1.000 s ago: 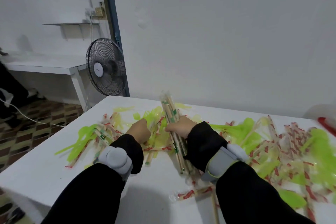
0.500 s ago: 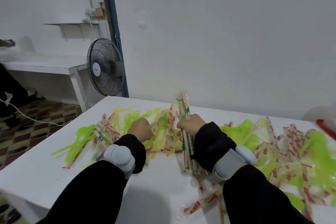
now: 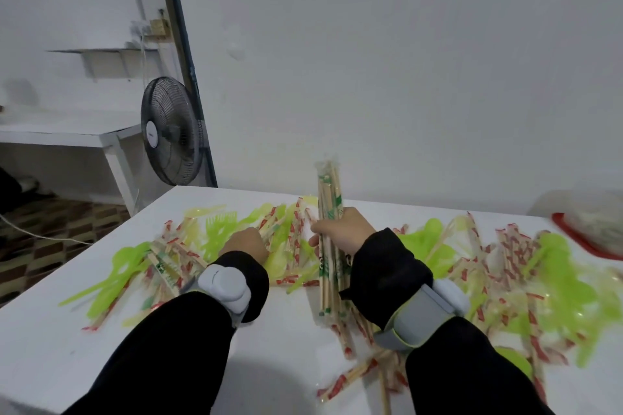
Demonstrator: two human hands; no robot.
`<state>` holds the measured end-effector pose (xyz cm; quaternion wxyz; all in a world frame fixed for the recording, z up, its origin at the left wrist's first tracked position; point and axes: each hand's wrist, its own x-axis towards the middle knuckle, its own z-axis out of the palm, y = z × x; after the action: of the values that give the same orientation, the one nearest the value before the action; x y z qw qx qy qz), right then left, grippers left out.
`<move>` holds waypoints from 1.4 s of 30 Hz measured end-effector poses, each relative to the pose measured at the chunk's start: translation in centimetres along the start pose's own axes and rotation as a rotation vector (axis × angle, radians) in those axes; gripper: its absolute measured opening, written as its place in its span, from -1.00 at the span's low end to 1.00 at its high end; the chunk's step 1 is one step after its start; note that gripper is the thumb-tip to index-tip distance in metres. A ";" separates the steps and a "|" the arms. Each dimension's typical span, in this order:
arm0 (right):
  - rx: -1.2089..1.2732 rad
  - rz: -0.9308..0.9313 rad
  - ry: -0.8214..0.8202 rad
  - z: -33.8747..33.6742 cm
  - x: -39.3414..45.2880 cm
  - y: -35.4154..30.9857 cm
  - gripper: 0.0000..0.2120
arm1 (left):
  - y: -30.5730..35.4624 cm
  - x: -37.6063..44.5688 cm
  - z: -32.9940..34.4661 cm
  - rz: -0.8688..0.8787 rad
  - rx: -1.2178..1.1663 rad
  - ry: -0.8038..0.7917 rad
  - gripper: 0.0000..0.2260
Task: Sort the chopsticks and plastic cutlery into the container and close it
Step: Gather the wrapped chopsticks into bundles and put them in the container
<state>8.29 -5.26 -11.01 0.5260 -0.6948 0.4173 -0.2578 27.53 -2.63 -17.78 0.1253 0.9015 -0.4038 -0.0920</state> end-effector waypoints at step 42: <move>0.214 -0.080 0.065 0.3 -0.9 -0.1 -0.86 | 1.3 -0.6 -2.4 -0.054 -0.384 -0.183 -0.64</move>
<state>8.14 -4.31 -10.92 0.5728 -0.6419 0.3762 -0.3441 26.86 -2.66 -15.07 0.2550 0.8594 -0.3643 -0.2521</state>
